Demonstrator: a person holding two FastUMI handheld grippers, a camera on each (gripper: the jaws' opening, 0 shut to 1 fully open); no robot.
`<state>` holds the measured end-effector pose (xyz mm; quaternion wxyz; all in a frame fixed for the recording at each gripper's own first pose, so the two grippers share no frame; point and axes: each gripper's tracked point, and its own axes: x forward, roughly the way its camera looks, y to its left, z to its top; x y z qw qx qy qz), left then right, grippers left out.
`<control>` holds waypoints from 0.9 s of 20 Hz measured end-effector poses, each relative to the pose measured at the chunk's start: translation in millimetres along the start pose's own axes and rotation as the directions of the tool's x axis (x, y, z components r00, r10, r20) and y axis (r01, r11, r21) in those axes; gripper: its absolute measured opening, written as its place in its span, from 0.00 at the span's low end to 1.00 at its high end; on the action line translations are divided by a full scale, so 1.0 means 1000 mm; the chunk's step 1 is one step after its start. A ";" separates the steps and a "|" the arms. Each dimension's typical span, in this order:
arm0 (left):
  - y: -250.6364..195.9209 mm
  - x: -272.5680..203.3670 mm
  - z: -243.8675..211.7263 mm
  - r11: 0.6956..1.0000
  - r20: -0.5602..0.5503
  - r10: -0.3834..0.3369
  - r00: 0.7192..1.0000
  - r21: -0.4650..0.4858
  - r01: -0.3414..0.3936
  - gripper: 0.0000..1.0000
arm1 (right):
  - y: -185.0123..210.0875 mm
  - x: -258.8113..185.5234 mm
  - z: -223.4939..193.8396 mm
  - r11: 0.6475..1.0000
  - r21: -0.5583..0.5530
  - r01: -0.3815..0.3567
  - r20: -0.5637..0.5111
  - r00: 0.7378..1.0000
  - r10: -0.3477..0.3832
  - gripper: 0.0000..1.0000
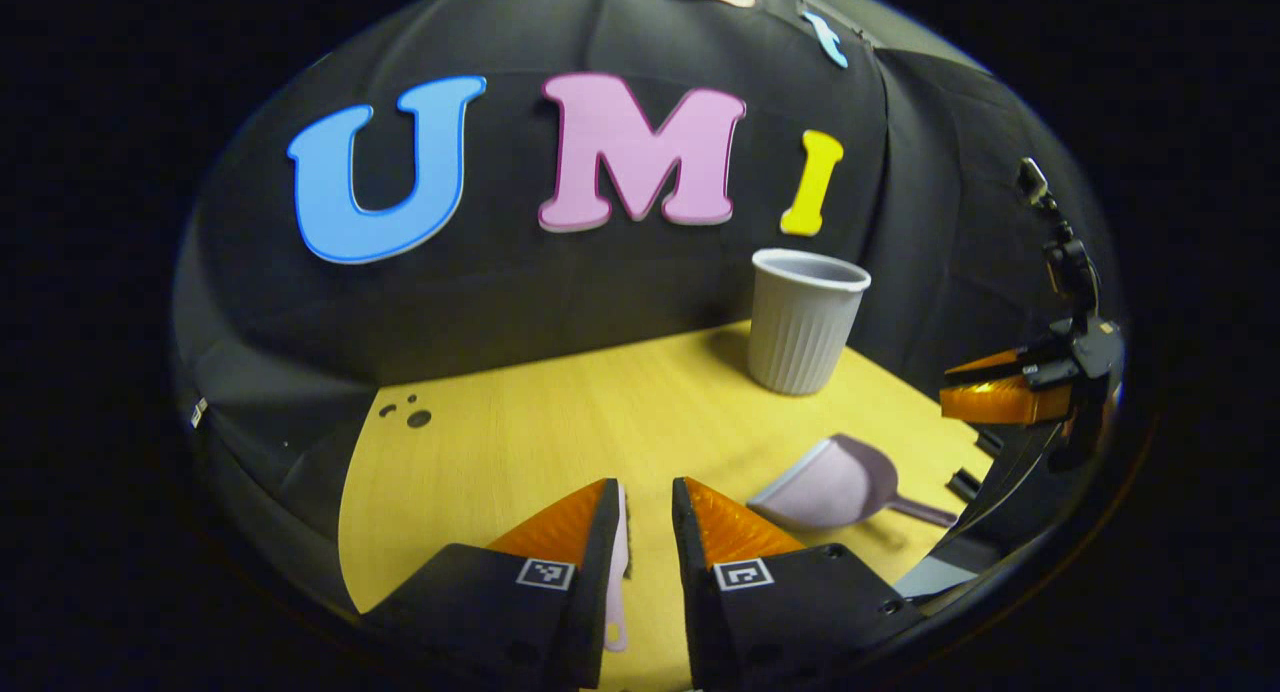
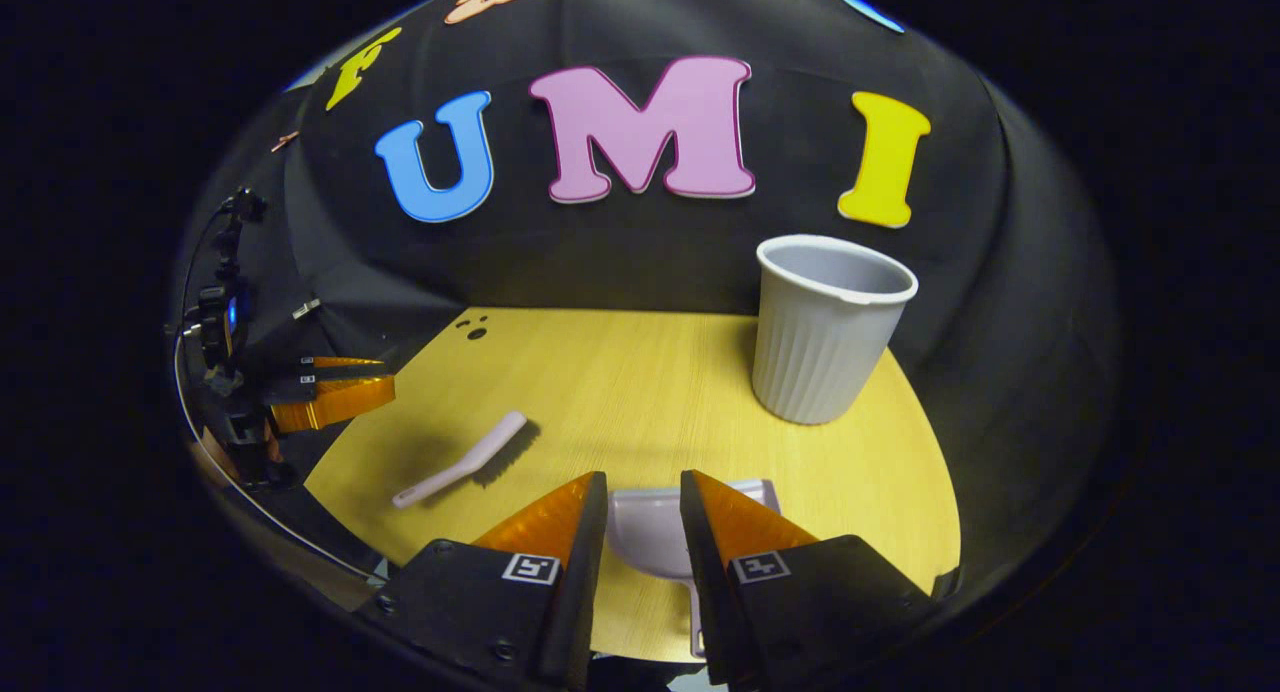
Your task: Pick up the small broom and dustpan from the desktop, sweep the trash into the dustpan with the broom, and then empty the trash into the garbage bin.
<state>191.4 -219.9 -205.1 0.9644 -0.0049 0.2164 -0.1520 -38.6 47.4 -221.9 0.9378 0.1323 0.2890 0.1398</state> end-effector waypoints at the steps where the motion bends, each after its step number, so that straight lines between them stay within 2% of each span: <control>1: -0.002 -0.003 0.012 1.000 0.037 0.007 0.999 -0.007 -0.007 0.36 | -0.003 -0.004 0.007 1.000 -0.009 0.009 0.023 1.000 -0.009 0.48; 5: -0.009 -0.018 0.040 0.999 0.097 0.046 0.994 -0.008 -0.046 0.36 | -0.011 -0.015 0.036 0.999 -0.047 0.015 0.112 0.994 -0.009 0.48; 6: -0.012 -0.021 0.045 0.998 0.103 0.055 0.993 -0.009 -0.055 0.39 | -0.012 -0.018 0.045 0.998 -0.058 0.007 0.133 0.991 0.000 0.47; 8: -0.019 -0.027 0.050 0.997 0.117 0.072 0.990 -0.011 -0.071 0.36 | -0.010 -0.020 0.055 0.997 -0.077 -0.028 0.163 0.986 0.040 0.47; 14: -0.028 -0.040 0.047 0.985 0.121 0.167 0.979 -0.060 -0.160 0.36 | -0.014 -0.023 0.062 0.989 -0.102 -0.112 0.173 0.977 0.128 0.47; 18: -0.037 -0.047 0.044 0.979 0.113 0.202 0.973 -0.047 -0.198 0.36 | -0.020 -0.029 0.064 0.985 -0.103 -0.141 0.193 0.968 0.159 0.47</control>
